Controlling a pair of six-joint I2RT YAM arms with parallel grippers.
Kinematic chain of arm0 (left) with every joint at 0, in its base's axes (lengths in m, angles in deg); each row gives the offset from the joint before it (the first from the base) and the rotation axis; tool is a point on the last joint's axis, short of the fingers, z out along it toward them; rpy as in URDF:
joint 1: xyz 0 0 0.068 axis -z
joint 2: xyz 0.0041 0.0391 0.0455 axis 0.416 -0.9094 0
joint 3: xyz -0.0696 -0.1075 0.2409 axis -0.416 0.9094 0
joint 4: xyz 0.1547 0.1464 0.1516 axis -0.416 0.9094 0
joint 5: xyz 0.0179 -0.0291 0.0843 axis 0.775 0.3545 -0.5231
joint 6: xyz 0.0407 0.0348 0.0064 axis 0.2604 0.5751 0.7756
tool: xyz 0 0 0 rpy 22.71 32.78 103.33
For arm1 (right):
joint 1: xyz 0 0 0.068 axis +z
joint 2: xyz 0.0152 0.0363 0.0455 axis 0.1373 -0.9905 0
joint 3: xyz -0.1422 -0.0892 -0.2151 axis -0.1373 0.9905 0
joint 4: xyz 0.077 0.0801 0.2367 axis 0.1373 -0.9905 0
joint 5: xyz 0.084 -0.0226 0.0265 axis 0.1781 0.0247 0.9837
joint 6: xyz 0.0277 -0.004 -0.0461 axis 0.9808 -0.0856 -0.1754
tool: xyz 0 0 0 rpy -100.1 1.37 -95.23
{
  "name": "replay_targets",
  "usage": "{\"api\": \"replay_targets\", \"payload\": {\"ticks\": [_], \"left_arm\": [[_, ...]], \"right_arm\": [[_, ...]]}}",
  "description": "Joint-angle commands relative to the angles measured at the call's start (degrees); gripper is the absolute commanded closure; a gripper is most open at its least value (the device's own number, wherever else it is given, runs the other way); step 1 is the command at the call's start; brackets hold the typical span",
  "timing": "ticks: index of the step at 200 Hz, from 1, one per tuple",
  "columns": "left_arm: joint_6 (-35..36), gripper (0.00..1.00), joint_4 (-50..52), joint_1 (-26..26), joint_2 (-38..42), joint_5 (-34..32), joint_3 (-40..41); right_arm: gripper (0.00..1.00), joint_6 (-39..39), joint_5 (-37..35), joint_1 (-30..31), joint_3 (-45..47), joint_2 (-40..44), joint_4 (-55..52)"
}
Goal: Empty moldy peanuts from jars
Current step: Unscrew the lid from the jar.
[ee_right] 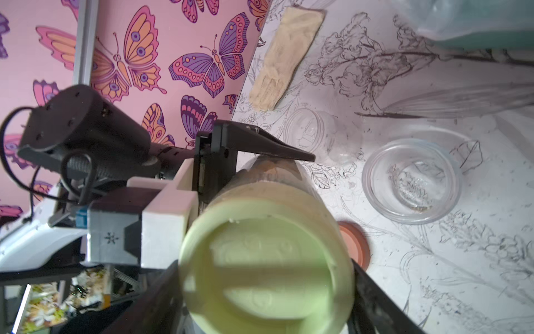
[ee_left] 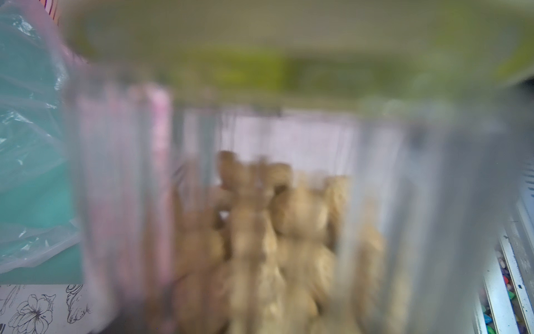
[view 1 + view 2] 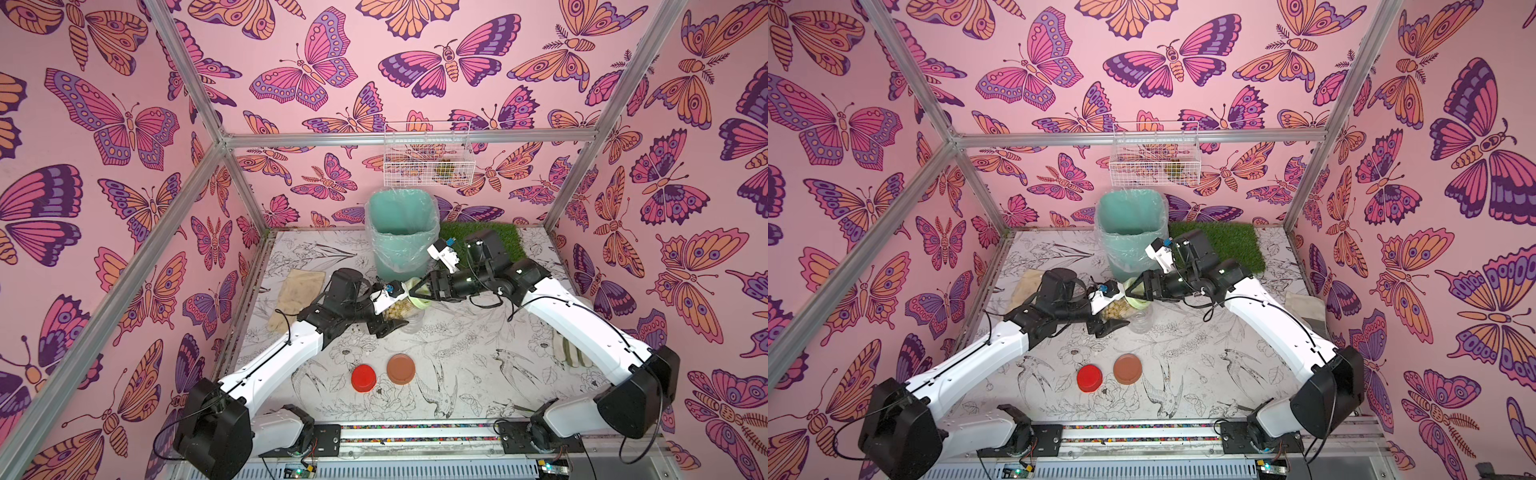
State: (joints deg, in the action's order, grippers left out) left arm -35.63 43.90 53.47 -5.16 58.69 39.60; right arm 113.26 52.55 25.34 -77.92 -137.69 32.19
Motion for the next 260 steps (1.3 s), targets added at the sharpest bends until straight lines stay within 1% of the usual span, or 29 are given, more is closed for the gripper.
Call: {"api": "replay_targets", "payload": {"ticks": [1, 7, 33, 57, 95, 132, 144, 148, 160, 168, 179, 192, 195, 203, 208, 213, 217, 219, 231, 241, 260], "left_arm": [[-2.5, 1.0, -3.0, -0.8, 2.5, 6.1, -0.5], [-2.6, 1.0, -2.9, -0.9, 2.4, 6.4, -0.6], [-2.7, 1.0, -1.7, -1.0, 2.1, 7.5, -1.0], [-2.6, 1.0, -0.7, -1.1, 1.8, 8.4, -1.4], [-2.4, 1.0, 0.7, -1.1, 1.2, 9.9, -1.8], [-2.4, 1.0, 1.9, -1.1, 0.5, 11.6, -2.4], [-2.5, 1.0, 2.0, -1.1, 0.3, 11.9, -2.6], [-2.5, 1.0, 2.0, -1.1, 0.3, 11.9, -2.6], [-2.6, 1.0, 2.2, -1.1, 0.3, 12.2, -2.6], [-2.6, 1.0, 2.2, -1.1, 0.3, 12.3, -2.7], [-2.5, 1.0, 2.3, -1.1, 0.3, 12.3, -2.6], [-2.5, 1.0, 2.3, -1.1, 0.2, 12.2, -2.7], [-2.5, 1.0, 2.3, -1.1, 0.2, 12.2, -2.7], [-2.4, 1.0, 2.3, -1.1, 0.2, 12.1, -2.7], [-2.4, 1.0, 2.3, -1.1, 0.2, 12.0, -2.6], [-2.4, 1.0, 2.3, -1.1, 0.1, 11.9, -2.7], [-2.2, 1.0, 2.3, -1.1, 0.0, 11.8, -2.7], [-2.3, 1.0, 2.3, -1.1, 0.0, 11.7, -2.6], [-2.1, 1.0, 2.3, -1.1, 0.0, 11.4, -2.6], [-1.9, 1.0, 2.3, -1.1, -0.1, 11.2, -2.7], [-1.4, 1.0, 2.2, -1.1, -0.2, 10.4, -2.7]], "right_arm": [[0.8, -18.4, -3.3, -2.0, 2.3, 2.0, 1.4], [0.8, -21.5, -1.6, -2.3, 2.7, 2.6, 2.0], [0.82, -37.1, 1.1, -2.6, 3.3, 4.5, 1.8], [0.87, -48.1, 1.0, -2.6, 3.5, 5.9, 1.2], [0.9, -62.2, -1.7, -2.6, 3.4, 7.1, -1.3], [0.91, -70.4, -2.7, -2.6, 1.4, 6.6, -4.5], [0.89, -72.0, -2.7, -2.6, 0.3, 5.8, -5.9], [0.88, -72.4, -4.2, -2.6, -0.1, 5.5, -6.3], [0.85, -73.6, -3.8, -2.6, -1.1, 5.0, -7.3], [0.81, -73.9, -3.4, -2.6, -1.3, 4.9, -7.2], [0.71, -73.9, -3.4, -2.6, -1.4, 4.8, -6.4], [0.52, -71.6, -3.4, -2.6, -1.3, 5.0, -4.9], [0.48, -70.9, -1.8, -2.6, -1.3, 5.1, -4.4], [0.38, -68.5, -0.9, -2.7, -1.0, 5.5, -3.1], [0.28, -66.8, -0.4, -2.6, -0.7, 5.9, -2.0], [0.15, -65.0, 0.0, -2.6, -0.3, 6.3, -0.8], [0.03, -63.3, 0.1, -2.6, 0.1, 6.8, 0.3], [0.0, -62.3, 0.2, -2.6, 0.3, 7.1, 0.8], [0.01, -57.6, 0.6, -2.6, 1.3, 8.6, 4.0], [0.01, -52.3, 0.3, -2.7, 2.1, 9.9, 6.8], [0.01, -41.7, -2.0, -2.7, 3.1, 12.7, 10.3]]}}
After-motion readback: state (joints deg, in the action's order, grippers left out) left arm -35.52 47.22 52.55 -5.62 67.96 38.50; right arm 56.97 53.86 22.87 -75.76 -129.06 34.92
